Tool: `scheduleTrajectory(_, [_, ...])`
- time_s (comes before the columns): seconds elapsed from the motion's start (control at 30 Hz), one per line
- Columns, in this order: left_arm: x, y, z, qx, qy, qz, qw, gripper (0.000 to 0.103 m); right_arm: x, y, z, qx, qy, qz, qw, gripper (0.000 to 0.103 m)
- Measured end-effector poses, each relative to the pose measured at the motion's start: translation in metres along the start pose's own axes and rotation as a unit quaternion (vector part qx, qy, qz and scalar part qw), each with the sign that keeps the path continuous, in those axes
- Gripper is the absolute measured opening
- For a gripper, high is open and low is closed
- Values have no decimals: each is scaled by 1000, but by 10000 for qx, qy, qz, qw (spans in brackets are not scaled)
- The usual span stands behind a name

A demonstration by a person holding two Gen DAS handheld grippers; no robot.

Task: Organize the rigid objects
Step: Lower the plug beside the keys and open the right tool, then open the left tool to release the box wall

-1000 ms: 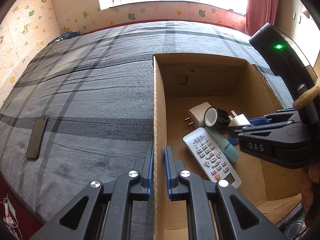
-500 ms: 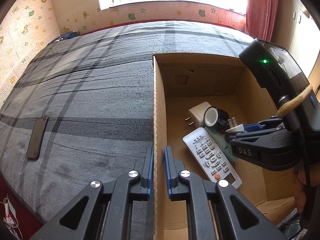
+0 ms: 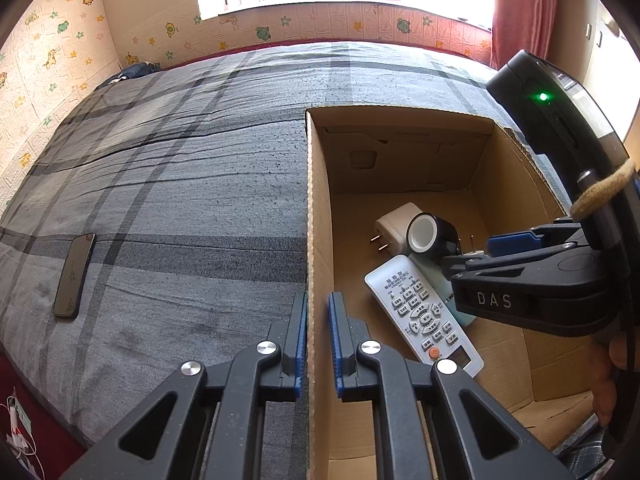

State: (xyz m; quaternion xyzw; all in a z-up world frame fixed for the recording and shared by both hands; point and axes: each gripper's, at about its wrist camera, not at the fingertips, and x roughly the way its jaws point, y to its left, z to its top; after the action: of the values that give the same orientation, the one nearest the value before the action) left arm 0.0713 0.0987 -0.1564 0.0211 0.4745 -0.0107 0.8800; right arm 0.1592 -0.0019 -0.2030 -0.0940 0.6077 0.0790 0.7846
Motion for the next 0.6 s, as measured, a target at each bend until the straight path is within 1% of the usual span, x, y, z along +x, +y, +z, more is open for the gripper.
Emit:
scheduleTrajectory(0.13, [1, 0, -1, -1, -5, 4, 10000, 11, -11, 4, 0, -27, -112, 37, 9999, 52])
scheduleTrajectory(0.37, [1, 0, -1, -3, -5, 6, 10000, 11, -22, 7, -1, -50, -223, -22, 9997, 52])
scheduleTrajectory(0.5, [1, 0, 0, 0, 1, 4, 10000, 11, -29, 2, -8, -47, -307, -38, 9995, 52])
scheduleTrajectory(0.57, [0, 0, 0, 5, 5, 13, 10000, 11, -37, 1, -11, -33, -351, -73, 9994, 54])
scheduleTrajectory(0.6, [0, 0, 0, 10, 8, 19, 10000, 11, -40, 0, -13, -22, -384, -86, 9992, 57])
